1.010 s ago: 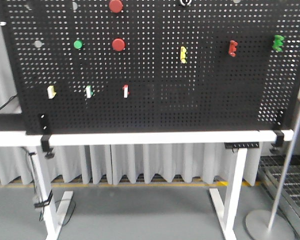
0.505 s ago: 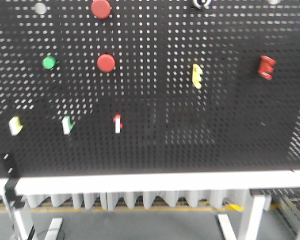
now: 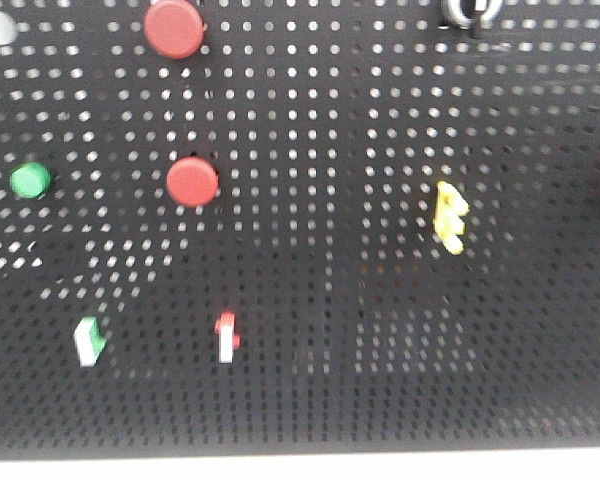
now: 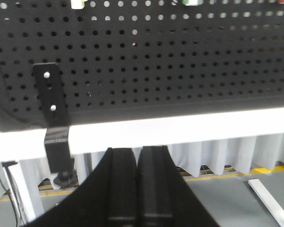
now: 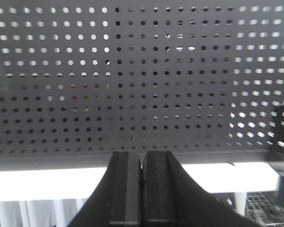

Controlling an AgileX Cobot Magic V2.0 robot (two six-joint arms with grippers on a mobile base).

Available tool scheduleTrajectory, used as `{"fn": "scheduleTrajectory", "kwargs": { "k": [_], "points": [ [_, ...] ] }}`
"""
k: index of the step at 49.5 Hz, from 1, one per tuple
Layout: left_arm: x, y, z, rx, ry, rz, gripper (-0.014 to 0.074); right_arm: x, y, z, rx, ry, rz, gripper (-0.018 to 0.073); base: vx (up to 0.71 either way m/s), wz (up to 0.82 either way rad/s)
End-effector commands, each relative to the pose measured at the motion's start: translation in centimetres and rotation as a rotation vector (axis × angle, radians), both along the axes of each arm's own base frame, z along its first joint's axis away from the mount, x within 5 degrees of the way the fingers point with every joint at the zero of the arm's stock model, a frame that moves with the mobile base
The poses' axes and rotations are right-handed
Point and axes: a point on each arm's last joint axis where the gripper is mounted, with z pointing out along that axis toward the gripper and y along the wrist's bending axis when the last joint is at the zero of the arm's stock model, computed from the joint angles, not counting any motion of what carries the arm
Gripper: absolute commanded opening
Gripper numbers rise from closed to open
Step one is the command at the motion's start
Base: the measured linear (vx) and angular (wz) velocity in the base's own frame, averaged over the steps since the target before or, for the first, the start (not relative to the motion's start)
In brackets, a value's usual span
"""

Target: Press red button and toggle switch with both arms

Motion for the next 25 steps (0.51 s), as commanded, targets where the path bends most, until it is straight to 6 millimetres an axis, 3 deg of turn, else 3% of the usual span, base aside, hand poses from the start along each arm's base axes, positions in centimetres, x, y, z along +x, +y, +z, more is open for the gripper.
{"fn": "scheduleTrajectory", "kwargs": {
  "k": [1, 25],
  "points": [
    [0.06, 0.00, -0.29, -0.020, -0.062, 0.002, 0.0002, -0.15, 0.01, 0.46, -0.022, -0.089, -0.003, -0.0003, 0.19, -0.01],
    [0.06, 0.02, -0.25, 0.060, -0.078, -0.002, 0.0002, -0.15, 0.01, 0.45, -0.022, -0.088, -0.003, -0.0003, 0.07, 0.00]
  ]
}}
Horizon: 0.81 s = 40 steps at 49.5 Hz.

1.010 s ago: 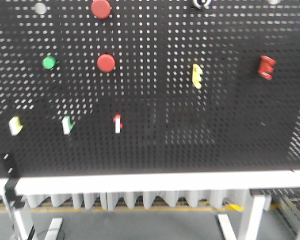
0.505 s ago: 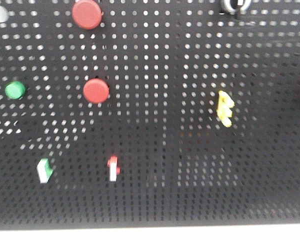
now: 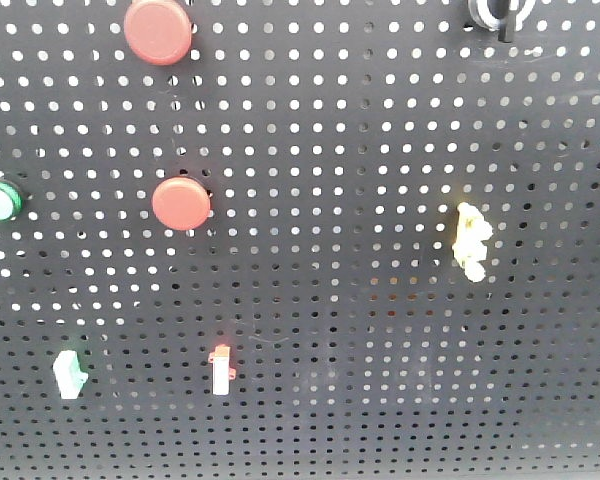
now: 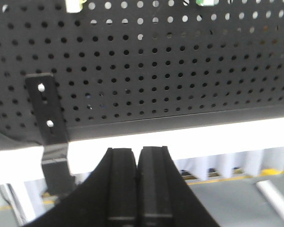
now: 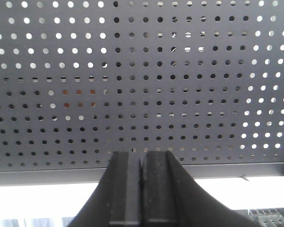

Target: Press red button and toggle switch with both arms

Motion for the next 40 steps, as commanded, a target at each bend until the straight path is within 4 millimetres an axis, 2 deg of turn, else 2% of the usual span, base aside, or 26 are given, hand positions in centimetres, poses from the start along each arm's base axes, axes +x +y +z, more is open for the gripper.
{"fn": "scheduleTrajectory", "kwargs": {
  "k": [1, 26, 33, 38, 39, 40],
  "points": [
    [0.1, 0.0, -0.3, 0.019, -0.070, -0.001, 0.0002, -0.1, 0.0, 0.5, -0.022, -0.088, -0.003, -0.0003, 0.02, 0.00],
    [0.1, 0.0, -0.2, 0.018, -0.079, -0.001, 0.0002, -0.2, 0.0, 0.5, -0.022, -0.092, -0.003, -0.0003, 0.00, 0.00],
    [0.0, 0.0, 0.8, -0.012, -0.170, 0.000, 0.0002, -0.4, 0.1, 1.7, -0.009, -0.219, 0.007, -0.0003, 0.00, 0.00],
    [-0.2, 0.1, 2.7, -0.165, -0.302, -0.002, 0.0002, -0.9, 0.2, 3.5, 0.012, -0.341, 0.019, -0.0003, 0.00, 0.00],
    [-1.0, 0.2, 6.4, -0.248, -0.421, -0.016, 0.0002, -2.2, 0.3, 7.9, -0.031, -0.429, 0.016, -0.0003, 0.00, 0.00],
    [-1.2, 0.2, 7.2, -0.248, -0.433, -0.018, 0.0002, -2.5, 0.3, 8.9, -0.041, -0.435, 0.013, -0.0003, 0.00, 0.00]
  ]
}}
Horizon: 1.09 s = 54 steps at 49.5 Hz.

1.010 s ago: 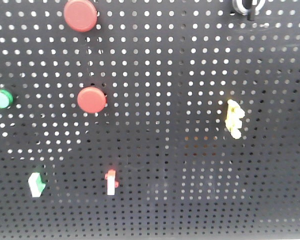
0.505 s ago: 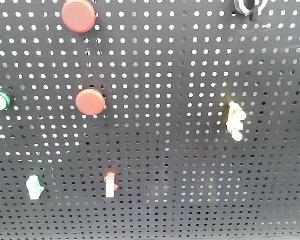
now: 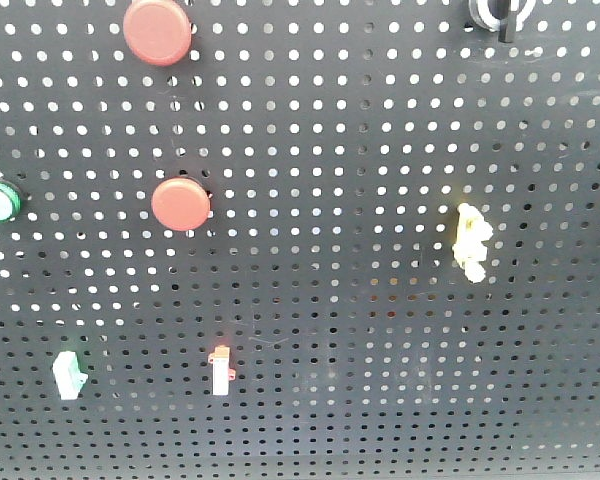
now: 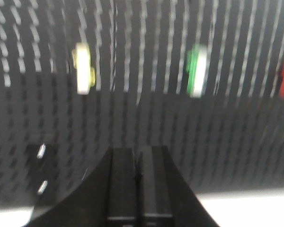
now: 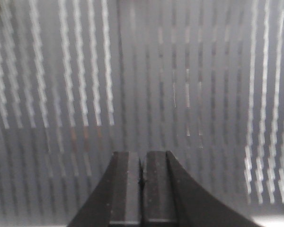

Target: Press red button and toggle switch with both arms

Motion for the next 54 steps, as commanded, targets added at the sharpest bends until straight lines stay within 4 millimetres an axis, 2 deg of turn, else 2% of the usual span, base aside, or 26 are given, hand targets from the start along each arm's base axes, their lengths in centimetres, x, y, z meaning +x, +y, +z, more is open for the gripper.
{"fn": "scheduleTrajectory", "kwargs": {
  "k": [1, 7, 8, 9, 14, 17, 21, 26, 31, 39, 46, 54],
  "points": [
    [-1.2, 0.2, 5.2, -0.082, -0.218, -0.010, 0.0002, -2.1, 0.1, 6.1, -0.053, -0.217, -0.013, -0.0003, 0.00, 0.00],
    [-1.4, 0.2, 10.1, -0.061, -0.244, -0.007, 0.0002, -2.9, 0.0, 12.0, -0.070, -0.200, -0.040, -0.0003, 0.00, -0.01],
    [-1.4, 0.2, 10.8, -0.046, -0.250, -0.003, 0.0002, -2.7, 0.0, 12.4, -0.069, -0.188, -0.040, -0.0003, 0.00, 0.00],
    [-1.2, 0.2, 11.9, -0.035, -0.256, 0.000, 0.0002, -2.8, -0.1, 13.9, -0.068, -0.191, -0.044, -0.0003, 0.00, 0.00],
    [-0.4, 0.1, 16.6, 0.031, -0.273, 0.017, 0.0002, -1.8, -0.2, 18.5, -0.065, -0.184, -0.050, -0.0003, 0.00, 0.00],
    [0.5, -0.1, 19.5, 0.057, -0.261, 0.022, 0.0002, -1.0, -0.2, 20.9, -0.057, -0.175, -0.051, -0.0003, 0.00, 0.00],
    [1.6, -0.3, 22.1, 0.059, -0.250, 0.020, 0.0002, -0.1, -0.3, 22.8, -0.034, -0.145, -0.047, -0.0003, 0.00, 0.00],
    [2.5, -0.4, 24.4, 0.058, -0.256, 0.019, 0.0002, 0.8, -0.3, 24.1, -0.006, -0.109, -0.039, -0.0003, 0.00, 0.00],
    [2.1, -0.4, 25.6, 0.056, -0.266, 0.018, 0.0002, 1.2, -0.3, 24.1, 0.006, -0.090, -0.034, -0.0003, 0.00, 0.00],
    [2.2, -0.5, 25.8, -0.016, -0.189, -0.020, 0.0002, 1.3, -0.2, 23.7, 0.085, -0.040, 0.007, -0.0003, 0.00, 0.00],
    [4.2, -1.3, 25.3, 0.006, -0.064, -0.070, 0.0002, 1.4, 0.0, 23.4, 0.135, -0.010, 0.036, -0.0003, 0.00, 0.00],
    [6.0, -3.4, 26.7, 0.075, -0.062, -0.236, 0.0002, 1.4, 0.0, 23.3, 0.139, -0.004, 0.039, -0.0003, 0.00, 0.00]
  ]
}}
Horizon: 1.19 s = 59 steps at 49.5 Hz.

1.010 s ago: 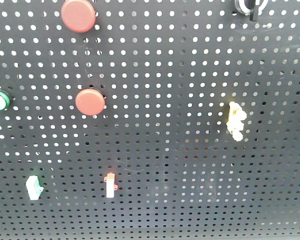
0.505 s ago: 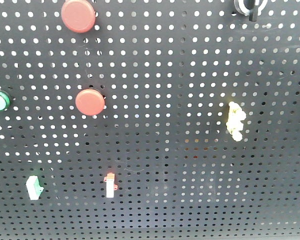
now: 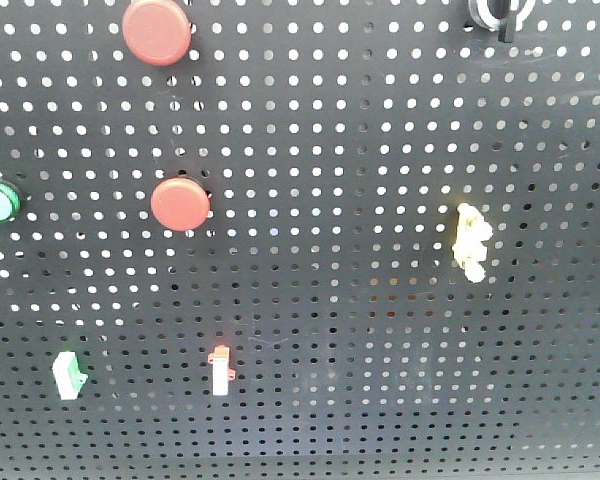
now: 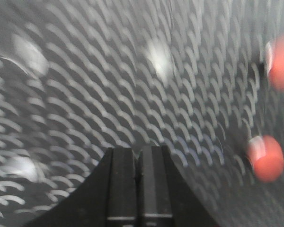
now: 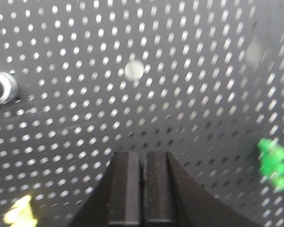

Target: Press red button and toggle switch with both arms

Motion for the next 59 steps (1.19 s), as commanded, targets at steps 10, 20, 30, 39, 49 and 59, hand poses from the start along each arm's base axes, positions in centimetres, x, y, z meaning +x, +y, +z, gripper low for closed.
{"fn": "scheduleTrajectory", "kwargs": {
  "k": [10, 20, 30, 39, 49, 59],
  "points": [
    [2.7, -5.2, 5.3, 0.062, -0.141, -0.401, 0.0002, -0.2, -0.1, 1.4, 0.002, -0.086, -0.009, -0.0003, 0.00, 0.00],
    [4.9, -7.8, 7.8, 0.030, -0.165, -0.517, 0.0002, -0.2, -0.1, 1.4, 0.002, -0.082, -0.008, -0.0003, 0.00, 0.00],
    [7.8, -8.6, 8.3, 0.015, -0.159, -0.482, 0.0002, -0.1, -0.1, 1.3, 0.000, -0.073, -0.008, -0.0003, 0.00, 0.00],
    [10.6, -9.0, 7.4, -0.012, -0.138, -0.396, 0.0002, -0.1, 0.0, 1.0, -0.001, -0.041, -0.007, -0.0003, 0.00, 0.00],
    [12.1, -9.2, 6.8, -0.022, -0.123, -0.355, 0.0002, -0.1, 0.0, 0.9, -0.002, -0.031, -0.008, -0.0003, 0.00, 0.00],
    [9.6, -9.4, 7.2, 0.033, -0.112, -0.479, 0.0002, 0.0, 0.0, 0.7, 0.006, -0.006, -0.001, -0.0003, 0.00, 0.00]
  ]
}}
